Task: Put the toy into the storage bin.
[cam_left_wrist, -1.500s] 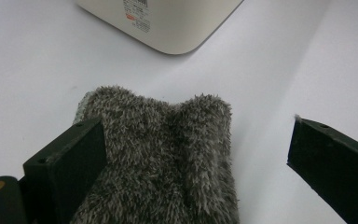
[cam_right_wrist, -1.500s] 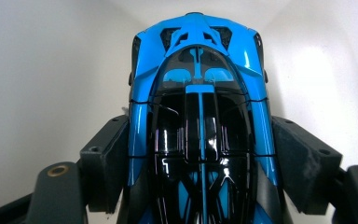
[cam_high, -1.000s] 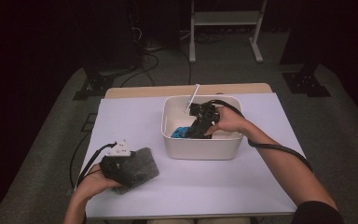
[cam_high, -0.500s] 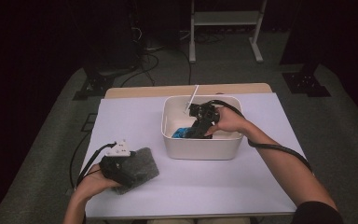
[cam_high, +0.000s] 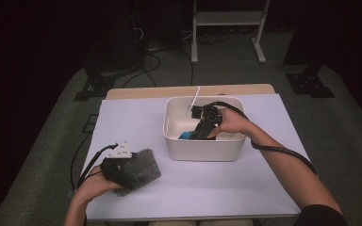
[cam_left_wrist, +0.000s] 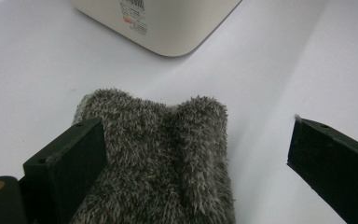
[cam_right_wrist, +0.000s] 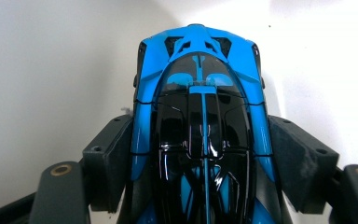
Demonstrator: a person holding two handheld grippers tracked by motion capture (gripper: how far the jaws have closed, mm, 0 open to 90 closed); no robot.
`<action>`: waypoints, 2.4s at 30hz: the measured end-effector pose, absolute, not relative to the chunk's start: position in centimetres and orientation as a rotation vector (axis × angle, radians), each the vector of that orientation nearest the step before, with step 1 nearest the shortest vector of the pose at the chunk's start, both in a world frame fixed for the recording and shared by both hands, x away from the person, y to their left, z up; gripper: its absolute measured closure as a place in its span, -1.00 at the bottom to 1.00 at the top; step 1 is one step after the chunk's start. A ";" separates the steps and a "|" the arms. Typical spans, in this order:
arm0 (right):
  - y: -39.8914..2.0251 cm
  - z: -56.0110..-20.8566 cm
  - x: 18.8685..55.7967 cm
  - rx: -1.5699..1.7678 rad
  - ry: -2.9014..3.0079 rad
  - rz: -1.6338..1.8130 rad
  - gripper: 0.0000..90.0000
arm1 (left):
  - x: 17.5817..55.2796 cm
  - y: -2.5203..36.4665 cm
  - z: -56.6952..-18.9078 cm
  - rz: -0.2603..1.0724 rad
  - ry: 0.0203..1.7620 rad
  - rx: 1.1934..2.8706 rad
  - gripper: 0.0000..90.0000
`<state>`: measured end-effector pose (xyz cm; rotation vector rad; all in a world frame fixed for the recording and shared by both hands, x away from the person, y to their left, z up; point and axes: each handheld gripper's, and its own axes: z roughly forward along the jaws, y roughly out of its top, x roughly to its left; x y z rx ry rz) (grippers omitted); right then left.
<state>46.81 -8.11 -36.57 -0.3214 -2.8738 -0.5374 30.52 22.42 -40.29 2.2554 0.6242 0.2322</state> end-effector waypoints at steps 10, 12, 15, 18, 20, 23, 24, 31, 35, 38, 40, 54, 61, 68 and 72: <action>-7.9 -36.1 47.0 -0.341 -2.861 -0.556 -0.34 | 30.4 22.5 -40.1 0.236 0.620 2.254 -0.91; -7.9 -35.9 47.0 -0.343 -2.863 -0.565 -0.34 | 30.3 22.5 -40.2 0.235 0.629 2.244 -0.91; -8.0 -35.6 47.1 -0.350 -2.869 -0.573 -0.33 | 30.3 22.5 -40.2 0.235 0.630 2.245 -0.91; -8.2 -35.4 47.1 -0.358 -2.870 -0.579 -0.33 | 30.3 22.6 -40.2 0.233 0.629 2.248 -0.91; -8.3 -35.2 47.0 -0.361 -2.872 -0.590 -0.32 | 30.3 22.5 -40.2 0.232 0.638 2.236 -0.91; -8.6 -34.7 46.8 -0.372 -2.864 -0.620 -0.33 | 30.2 22.5 -40.3 0.231 0.631 2.244 -0.91; -8.8 -34.6 46.8 -0.366 -2.866 -0.628 -0.33 | 30.2 22.4 -40.3 0.232 0.631 2.245 -0.91; -9.5 -33.4 46.1 -0.368 -2.876 -0.663 -0.33 | 30.0 22.3 -40.2 0.235 0.630 2.238 -0.91; -10.2 -32.6 45.8 -0.366 -2.876 -0.704 -0.34 | 29.9 22.2 -40.2 0.234 0.624 2.241 -0.91; -10.6 -31.9 45.6 -0.368 -2.879 -0.725 -0.34 | 29.9 22.2 -40.2 0.237 0.615 2.253 -0.91; -10.9 -31.4 45.4 -0.385 -2.874 -0.738 -0.34 | 29.9 22.2 -40.2 0.239 0.615 2.253 -0.91; -13.1 -28.5 44.3 -0.415 -2.894 -0.818 -0.34 | 29.9 22.1 -40.3 0.244 0.615 2.256 -0.91; -14.2 -27.2 43.5 -0.433 -2.909 -0.843 -0.35 | 29.8 22.2 -40.4 0.241 0.629 2.248 -0.91; -15.4 -26.4 42.7 -0.457 -2.911 -0.870 -0.35 | 29.8 22.1 -40.5 0.245 0.630 2.247 -0.91; -16.1 -26.1 42.4 -0.475 -2.913 -0.874 -0.36 | 29.8 22.1 -40.5 0.245 0.629 2.250 -0.91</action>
